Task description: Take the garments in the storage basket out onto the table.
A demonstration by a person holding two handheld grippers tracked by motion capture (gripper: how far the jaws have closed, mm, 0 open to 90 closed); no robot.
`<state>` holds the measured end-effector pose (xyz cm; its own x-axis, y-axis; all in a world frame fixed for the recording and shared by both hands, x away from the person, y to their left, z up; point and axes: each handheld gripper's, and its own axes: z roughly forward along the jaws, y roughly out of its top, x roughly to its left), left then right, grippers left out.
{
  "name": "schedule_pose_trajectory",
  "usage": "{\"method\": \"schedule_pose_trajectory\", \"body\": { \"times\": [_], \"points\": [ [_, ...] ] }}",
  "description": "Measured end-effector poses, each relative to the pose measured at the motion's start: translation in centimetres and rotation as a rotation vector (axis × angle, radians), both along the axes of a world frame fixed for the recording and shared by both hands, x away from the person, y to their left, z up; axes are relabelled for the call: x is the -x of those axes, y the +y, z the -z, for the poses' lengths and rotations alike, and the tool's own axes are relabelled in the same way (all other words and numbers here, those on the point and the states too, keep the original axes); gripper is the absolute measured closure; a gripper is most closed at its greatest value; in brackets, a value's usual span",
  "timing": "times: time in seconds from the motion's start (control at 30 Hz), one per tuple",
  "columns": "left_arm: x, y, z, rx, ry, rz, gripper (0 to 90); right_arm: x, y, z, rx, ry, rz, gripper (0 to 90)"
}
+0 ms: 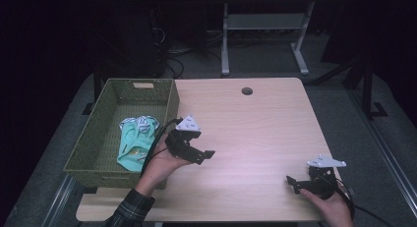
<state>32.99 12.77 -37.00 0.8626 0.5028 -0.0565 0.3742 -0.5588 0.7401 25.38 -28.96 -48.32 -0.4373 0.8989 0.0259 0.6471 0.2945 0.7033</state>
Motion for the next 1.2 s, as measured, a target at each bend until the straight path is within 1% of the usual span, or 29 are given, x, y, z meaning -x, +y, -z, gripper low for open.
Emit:
{"method": "schedule_pose_trajectory", "body": {
  "times": [0.13,0.2,0.23,0.3,0.33,0.4,0.47,0.57,0.73,0.97,1.0,1.03,1.07,1.1,1.2],
  "points": [
    [0.0,0.3,-0.3,0.008,-0.005,-0.009,14.1,0.0,0.0,0.0,-0.001,0.0,0.001,1.9],
    [-0.1,0.6,-0.5,0.0,-0.007,-0.014,14.1,0.0,0.0,0.0,-0.002,0.0,0.002,2.0],
    [-0.1,0.8,-0.6,0.011,-0.01,-0.015,14.1,0.0,0.0,0.0,-0.001,0.0,0.001,1.9],
    [0.0,0.9,-0.7,0.014,-0.009,-0.02,14.2,0.0,0.0,0.0,-0.001,0.0,0.001,1.9],
    [-0.1,1.0,-0.8,0.006,-0.011,-0.016,14.2,0.0,0.0,0.0,-0.001,0.0,0.001,1.9],
    [0.0,1.1,-1.0,0.016,-0.01,-0.024,14.4,0.0,0.0,0.0,-0.002,0.0,0.001,2.0],
    [-0.1,1.3,-1.2,0.014,-0.015,-0.024,14.4,0.0,0.0,0.0,-0.002,0.0,0.002,2.0],
    [-0.1,1.8,-1.5,0.025,-0.013,-0.036,14.4,0.0,0.0,0.0,-0.001,0.0,0.001,2.0],
    [-0.1,2.3,-1.8,0.016,-0.018,-0.036,14.5,0.0,0.0,0.0,-0.002,0.0,0.001,2.0],
    [-0.2,3.2,-2.4,0.03,-0.021,-0.055,14.5,0.0,0.0,0.0,-0.002,0.0,0.001,2.0],
    [-0.2,3.4,-2.5,0.025,-0.023,-0.054,14.5,0.0,0.0,0.0,-0.002,0.0,0.002,2.0],
    [-0.2,3.5,-2.5,0.031,-0.023,-0.06,14.5,0.0,0.0,0.0,-0.002,0.0,0.002,1.9],
    [-0.2,3.7,-2.6,0.026,-0.026,-0.059,14.5,0.0,0.0,0.0,-0.002,0.0,0.002,1.9],
    [-0.2,3.8,-2.6,0.032,-0.022,-0.066,14.5,0.0,0.0,0.0,-0.001,0.0,0.002,2.0],
    [-0.3,4.3,-2.7,0.03,-0.023,-0.072,14.5,0.0,0.0,0.0,-0.002,0.0,0.002,2.0]
  ]
}}
